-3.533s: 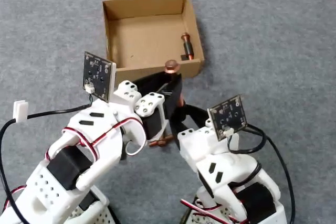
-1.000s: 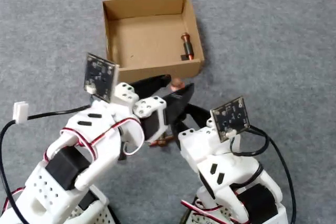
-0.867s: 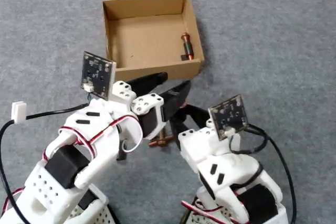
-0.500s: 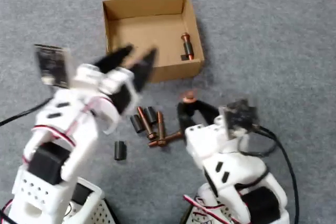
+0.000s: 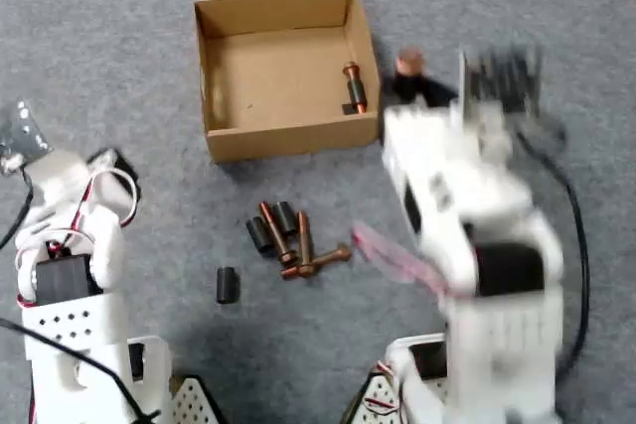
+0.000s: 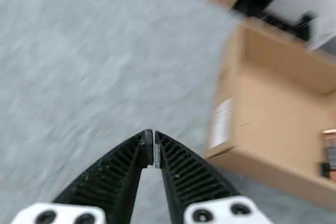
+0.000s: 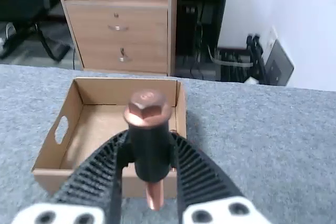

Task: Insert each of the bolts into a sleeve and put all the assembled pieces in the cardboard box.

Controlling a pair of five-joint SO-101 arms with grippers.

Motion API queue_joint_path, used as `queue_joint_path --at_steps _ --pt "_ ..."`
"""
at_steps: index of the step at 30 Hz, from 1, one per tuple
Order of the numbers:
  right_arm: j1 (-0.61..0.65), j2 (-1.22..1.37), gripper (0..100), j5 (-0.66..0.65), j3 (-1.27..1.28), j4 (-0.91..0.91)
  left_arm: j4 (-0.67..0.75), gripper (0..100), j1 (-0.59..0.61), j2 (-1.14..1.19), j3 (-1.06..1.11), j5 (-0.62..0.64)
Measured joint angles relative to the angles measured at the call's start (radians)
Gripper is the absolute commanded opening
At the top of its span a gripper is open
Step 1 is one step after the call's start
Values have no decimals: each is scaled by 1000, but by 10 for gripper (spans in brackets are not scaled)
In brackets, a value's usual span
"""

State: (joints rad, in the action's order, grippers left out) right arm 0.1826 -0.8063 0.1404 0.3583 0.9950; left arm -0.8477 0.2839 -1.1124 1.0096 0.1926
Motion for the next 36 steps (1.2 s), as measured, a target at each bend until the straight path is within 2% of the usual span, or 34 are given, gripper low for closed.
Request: queue_joint_path --at_steps 3,10,14,18,21,27,36 --pt "-2 315 1 -2 -281 69 8 19 63 0 95 -35" --pt "-2 1019 1 -2 -1031 391 167 19 176 0 298 -147" --pt "-3 1363 1 -55 -1448 559 198 19 212 0 376 -166" --pt "-3 1634 1 -72 -1757 655 201 19 215 0 445 -173" --pt "-2 1780 1 -86 -1877 667 207 19 215 0 499 -173" --pt "31 1916 1 -86 -1912 661 210 19 215 0 535 -175" --pt "64 2048 2 -86 -1912 512 210 19 216 0 540 -175"
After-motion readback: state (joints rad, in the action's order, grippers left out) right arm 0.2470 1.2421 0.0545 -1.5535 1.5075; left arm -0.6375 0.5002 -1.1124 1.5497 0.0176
